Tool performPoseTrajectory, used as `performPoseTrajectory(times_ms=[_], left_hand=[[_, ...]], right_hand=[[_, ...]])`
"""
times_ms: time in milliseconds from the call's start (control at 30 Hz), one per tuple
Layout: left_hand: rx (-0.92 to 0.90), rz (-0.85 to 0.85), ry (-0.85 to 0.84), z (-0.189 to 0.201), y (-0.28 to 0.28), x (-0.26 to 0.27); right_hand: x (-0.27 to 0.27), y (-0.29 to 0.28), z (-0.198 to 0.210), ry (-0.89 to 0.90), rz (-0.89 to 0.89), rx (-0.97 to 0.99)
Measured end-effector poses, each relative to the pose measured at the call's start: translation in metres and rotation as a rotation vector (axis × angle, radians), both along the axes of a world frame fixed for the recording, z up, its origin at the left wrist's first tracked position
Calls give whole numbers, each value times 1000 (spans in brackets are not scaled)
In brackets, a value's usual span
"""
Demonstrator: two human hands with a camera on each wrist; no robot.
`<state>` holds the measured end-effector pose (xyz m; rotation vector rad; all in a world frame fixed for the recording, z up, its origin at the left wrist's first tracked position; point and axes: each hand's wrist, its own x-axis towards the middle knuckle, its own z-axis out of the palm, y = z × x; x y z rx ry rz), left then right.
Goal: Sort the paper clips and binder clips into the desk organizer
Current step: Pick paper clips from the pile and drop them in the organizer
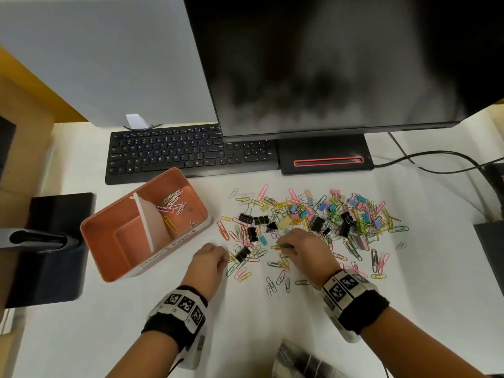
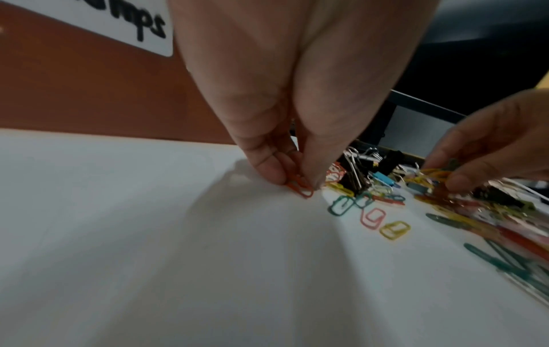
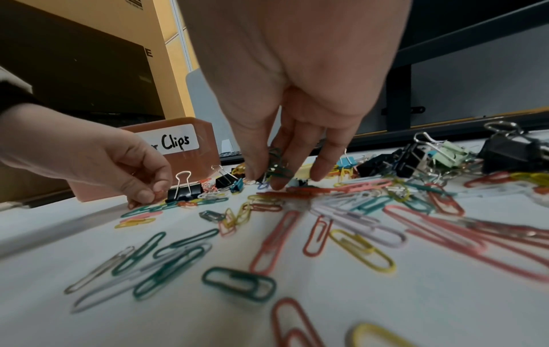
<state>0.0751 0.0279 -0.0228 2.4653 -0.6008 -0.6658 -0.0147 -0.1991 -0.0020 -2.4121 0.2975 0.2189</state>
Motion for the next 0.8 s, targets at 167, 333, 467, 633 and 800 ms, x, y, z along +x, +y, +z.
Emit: performPoseTrajectory(times_ms=[167, 333, 467, 633, 800], left_hand=[[-64, 52, -90, 11, -8, 15], [21, 34, -77, 10, -19, 29], [81, 22, -87, 7, -21, 31], [81, 113, -75, 4, -18, 26], [100, 86, -62, 2, -18, 22]], right_hand=[[-4, -8, 2, 5, -2, 54], [-4, -13, 5, 31, -6, 69], [-3, -16, 4, 25, 13, 60], [-3, -16, 2, -7, 24, 61], [-4, -14, 2, -23, 50, 44]])
